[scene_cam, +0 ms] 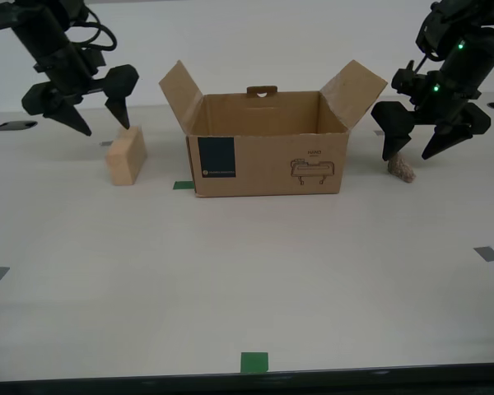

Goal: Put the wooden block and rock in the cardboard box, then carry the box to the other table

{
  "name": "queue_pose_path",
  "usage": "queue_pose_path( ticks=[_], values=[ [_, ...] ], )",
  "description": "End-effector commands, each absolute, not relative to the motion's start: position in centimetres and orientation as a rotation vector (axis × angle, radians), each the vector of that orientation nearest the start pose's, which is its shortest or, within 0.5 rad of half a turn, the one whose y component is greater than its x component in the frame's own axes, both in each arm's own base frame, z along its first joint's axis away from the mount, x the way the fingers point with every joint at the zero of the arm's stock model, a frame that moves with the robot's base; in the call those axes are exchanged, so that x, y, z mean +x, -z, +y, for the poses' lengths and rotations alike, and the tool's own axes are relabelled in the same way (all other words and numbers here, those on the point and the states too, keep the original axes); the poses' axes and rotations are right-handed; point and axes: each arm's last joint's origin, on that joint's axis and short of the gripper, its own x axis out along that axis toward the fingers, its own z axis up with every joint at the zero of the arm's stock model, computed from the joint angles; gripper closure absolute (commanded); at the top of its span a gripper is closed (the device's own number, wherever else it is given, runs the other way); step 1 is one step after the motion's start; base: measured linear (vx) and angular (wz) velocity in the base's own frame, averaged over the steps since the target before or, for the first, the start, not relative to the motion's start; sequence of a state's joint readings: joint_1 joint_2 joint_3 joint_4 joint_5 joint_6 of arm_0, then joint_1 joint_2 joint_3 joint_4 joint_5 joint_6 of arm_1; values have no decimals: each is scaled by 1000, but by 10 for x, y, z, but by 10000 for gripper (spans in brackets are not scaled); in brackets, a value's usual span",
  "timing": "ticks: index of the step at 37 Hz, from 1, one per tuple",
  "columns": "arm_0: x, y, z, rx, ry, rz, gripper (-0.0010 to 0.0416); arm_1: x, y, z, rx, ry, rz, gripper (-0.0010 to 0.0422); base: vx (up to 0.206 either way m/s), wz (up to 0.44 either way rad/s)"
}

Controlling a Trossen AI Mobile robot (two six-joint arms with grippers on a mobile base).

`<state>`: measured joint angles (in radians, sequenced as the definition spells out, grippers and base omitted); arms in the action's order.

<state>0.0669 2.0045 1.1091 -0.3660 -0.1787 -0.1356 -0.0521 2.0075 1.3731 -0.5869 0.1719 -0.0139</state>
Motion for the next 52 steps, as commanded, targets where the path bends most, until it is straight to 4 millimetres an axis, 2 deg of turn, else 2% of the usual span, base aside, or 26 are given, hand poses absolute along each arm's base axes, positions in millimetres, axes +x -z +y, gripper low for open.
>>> queue_pose_path(
  ticks=[1, 6, 14, 17, 32, 52],
  values=[
    [359, -98, 29, -50, -297, 1244, 17, 398, -156, -21, -112, 206, 1214, 51, 0, 0],
    [359, -98, 29, -50, -298, 1243, 17, 398, -156, -27, -107, 213, 1207, 51, 0, 0],
    [359, -98, 30, -50, -298, 1245, 16, 401, -144, -45, -89, 241, 1214, 50, 0, 0],
    [358, -97, 30, -50, -298, 1248, 16, 401, -143, -46, -106, 218, 1215, 51, 0, 0],
    [354, -93, 30, -46, -297, 1260, 16, 405, -101, -51, -105, 183, 1313, 50, 0, 0],
    [359, -90, 30, -70, -281, 1176, 17, 408, -102, -52, -72, 145, 1278, 51, 0, 0]
  ],
)
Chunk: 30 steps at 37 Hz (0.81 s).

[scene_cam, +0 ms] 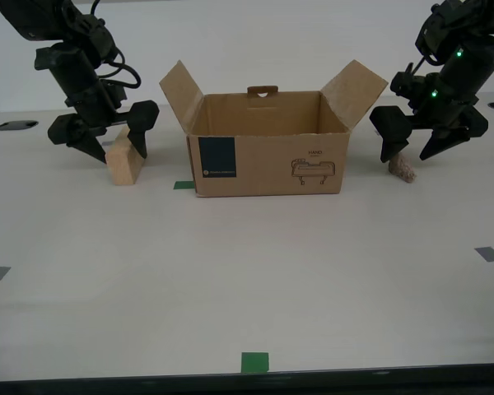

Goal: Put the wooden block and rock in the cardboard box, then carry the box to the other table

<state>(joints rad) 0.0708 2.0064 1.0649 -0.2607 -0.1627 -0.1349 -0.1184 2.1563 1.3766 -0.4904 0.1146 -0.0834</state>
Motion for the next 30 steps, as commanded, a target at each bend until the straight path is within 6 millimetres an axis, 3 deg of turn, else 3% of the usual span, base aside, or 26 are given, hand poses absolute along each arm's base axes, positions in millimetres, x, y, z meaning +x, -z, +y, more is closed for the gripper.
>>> queue_pose_path(
  ticks=[1, 30],
  values=[
    [359, -90, 30, -70, -281, 1172, 17, 408, -102, -52, -75, 143, 1279, 50, 0, 0],
    [354, -85, 31, -100, -304, 1176, 17, 405, -101, -54, -76, 143, 1299, 50, 0, 0]
  ],
)
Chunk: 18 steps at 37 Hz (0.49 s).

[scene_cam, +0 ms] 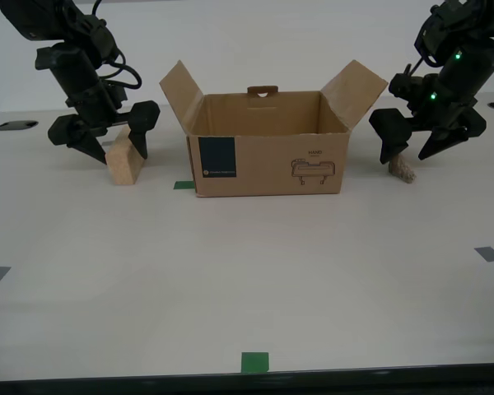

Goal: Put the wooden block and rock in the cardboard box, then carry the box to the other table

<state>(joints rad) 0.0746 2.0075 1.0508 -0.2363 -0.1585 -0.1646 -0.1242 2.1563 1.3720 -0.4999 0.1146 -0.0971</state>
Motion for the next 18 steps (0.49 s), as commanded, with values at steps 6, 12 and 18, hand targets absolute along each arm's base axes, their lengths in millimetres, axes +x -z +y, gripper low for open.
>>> queue_pose_path(
  ticks=[6, 12, 18],
  values=[
    [354, -84, 31, -117, -313, 1156, 19, 405, -100, -55, -75, 143, 1299, 50, 0, 0],
    [355, -84, 31, -125, -316, 1139, 19, 405, -101, -55, -76, 142, 1298, 50, 0, 0],
    [352, -81, 31, -160, -314, 1149, 19, 405, -100, -55, -82, 137, 1304, 50, 0, 0]
  ],
)
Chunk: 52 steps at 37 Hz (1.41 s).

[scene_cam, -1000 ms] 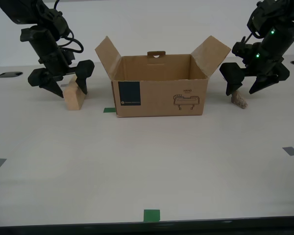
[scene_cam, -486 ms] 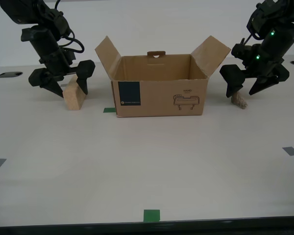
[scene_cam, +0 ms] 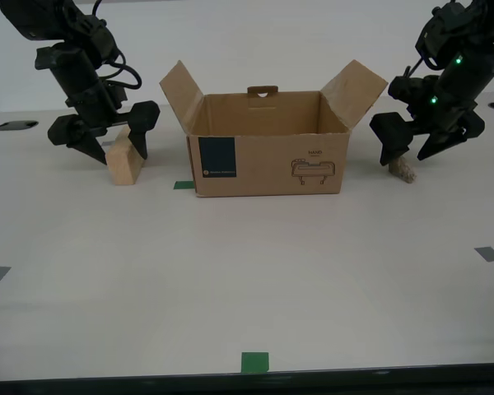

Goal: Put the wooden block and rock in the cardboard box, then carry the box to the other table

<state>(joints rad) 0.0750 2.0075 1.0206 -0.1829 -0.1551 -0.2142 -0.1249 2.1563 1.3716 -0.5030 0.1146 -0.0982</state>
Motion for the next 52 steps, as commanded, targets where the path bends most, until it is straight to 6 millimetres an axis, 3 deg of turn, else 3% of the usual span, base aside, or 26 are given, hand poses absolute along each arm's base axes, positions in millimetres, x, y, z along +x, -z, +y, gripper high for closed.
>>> queue_pose_path(
  ticks=[1, 52],
  values=[
    [352, -81, 31, -160, -313, 1150, 19, 405, -100, -55, -82, 136, 1304, 51, 0, 0],
    [352, -80, 34, -232, -354, 1108, 23, 404, -100, -55, -63, 150, 1305, 50, 0, 0]
  ],
)
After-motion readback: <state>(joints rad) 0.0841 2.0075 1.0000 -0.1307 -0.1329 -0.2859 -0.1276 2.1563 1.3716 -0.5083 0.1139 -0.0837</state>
